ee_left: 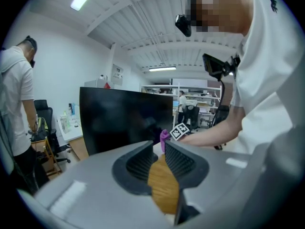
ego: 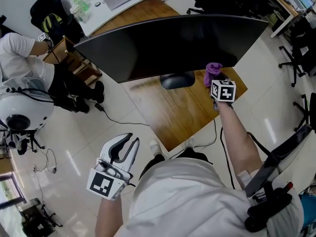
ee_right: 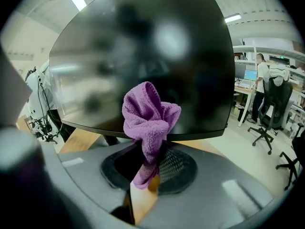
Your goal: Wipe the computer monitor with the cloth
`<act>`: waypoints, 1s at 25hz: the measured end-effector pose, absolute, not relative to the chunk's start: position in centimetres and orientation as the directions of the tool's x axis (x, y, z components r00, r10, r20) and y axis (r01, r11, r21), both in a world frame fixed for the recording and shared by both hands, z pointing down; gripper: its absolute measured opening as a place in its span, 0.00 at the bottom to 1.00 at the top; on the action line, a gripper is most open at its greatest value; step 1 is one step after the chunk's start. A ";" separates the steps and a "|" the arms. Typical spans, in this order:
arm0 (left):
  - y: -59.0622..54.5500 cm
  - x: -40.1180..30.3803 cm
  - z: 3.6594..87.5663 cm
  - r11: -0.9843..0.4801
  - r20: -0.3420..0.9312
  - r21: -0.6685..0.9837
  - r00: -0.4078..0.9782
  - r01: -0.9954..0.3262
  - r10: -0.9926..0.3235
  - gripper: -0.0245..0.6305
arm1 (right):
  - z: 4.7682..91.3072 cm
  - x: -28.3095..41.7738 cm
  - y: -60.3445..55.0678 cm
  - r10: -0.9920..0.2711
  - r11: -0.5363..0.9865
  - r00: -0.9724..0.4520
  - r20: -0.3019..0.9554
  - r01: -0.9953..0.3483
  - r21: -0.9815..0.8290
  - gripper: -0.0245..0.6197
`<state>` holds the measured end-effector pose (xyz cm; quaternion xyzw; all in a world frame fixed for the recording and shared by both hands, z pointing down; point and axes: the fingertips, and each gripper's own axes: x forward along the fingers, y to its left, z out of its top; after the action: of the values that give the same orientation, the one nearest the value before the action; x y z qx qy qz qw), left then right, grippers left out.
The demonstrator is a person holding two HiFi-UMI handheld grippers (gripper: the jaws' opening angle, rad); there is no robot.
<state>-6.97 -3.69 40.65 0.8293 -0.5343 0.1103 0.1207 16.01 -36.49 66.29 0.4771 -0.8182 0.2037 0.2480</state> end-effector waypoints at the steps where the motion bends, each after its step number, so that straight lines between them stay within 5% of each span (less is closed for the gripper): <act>1: -3.6 -7.3 40.7 -0.397 0.309 0.084 0.403 -0.914 -0.861 0.19 | 66.3 15.6 -36.4 -0.679 0.463 -0.422 0.600 -0.881 -0.097 0.14; 25: -0.1 -15.6 41.3 -0.411 0.290 0.101 0.422 -0.906 -0.859 0.19 | 66.7 2.2 -31.4 -0.647 0.507 -0.478 0.594 -0.852 -0.133 0.14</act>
<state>-15.59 -0.15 41.32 0.8344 -0.5289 0.0966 0.1215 2.23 -31.41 66.69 0.4497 -0.8333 0.2109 0.2428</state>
